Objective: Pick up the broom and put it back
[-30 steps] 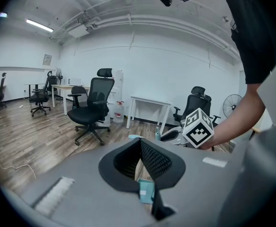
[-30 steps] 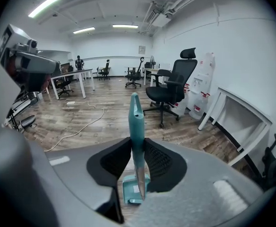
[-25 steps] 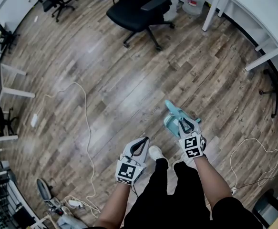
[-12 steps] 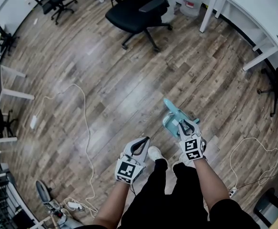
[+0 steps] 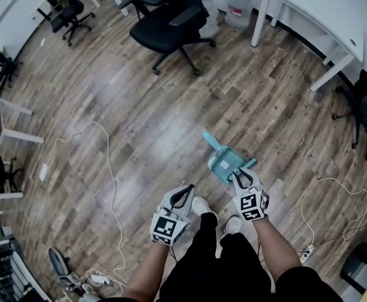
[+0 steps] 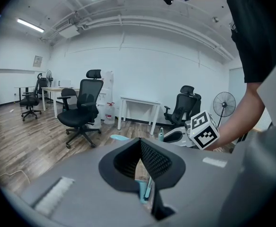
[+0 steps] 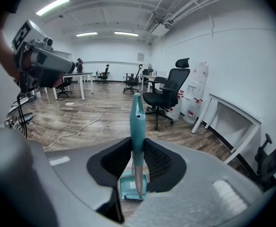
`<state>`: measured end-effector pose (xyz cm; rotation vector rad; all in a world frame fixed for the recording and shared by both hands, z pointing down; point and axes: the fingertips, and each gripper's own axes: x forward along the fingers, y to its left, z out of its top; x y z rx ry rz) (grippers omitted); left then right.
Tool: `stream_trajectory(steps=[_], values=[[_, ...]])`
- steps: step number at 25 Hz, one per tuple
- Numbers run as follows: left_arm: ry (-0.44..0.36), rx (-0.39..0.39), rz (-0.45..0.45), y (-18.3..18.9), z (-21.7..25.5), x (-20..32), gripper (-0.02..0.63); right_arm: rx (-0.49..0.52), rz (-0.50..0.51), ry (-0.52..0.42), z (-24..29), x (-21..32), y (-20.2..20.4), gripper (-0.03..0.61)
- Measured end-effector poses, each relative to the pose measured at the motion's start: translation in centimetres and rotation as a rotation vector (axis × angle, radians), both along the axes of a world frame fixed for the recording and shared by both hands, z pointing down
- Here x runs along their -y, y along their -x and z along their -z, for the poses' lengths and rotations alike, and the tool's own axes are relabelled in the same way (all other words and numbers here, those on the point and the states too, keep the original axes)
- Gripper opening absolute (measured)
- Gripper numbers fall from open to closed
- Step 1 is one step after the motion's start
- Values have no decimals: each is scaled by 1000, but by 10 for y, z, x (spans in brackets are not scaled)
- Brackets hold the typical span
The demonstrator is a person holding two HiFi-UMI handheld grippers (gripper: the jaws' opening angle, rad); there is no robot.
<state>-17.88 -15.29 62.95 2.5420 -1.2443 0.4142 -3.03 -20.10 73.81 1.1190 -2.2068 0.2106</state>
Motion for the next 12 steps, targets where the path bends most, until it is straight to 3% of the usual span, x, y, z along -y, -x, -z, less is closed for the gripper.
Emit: stream_trajectory(steps=[12], values=[[-19,-4,23,-41,16,-36,20,38,-43,-40,40,-45,-58,87]])
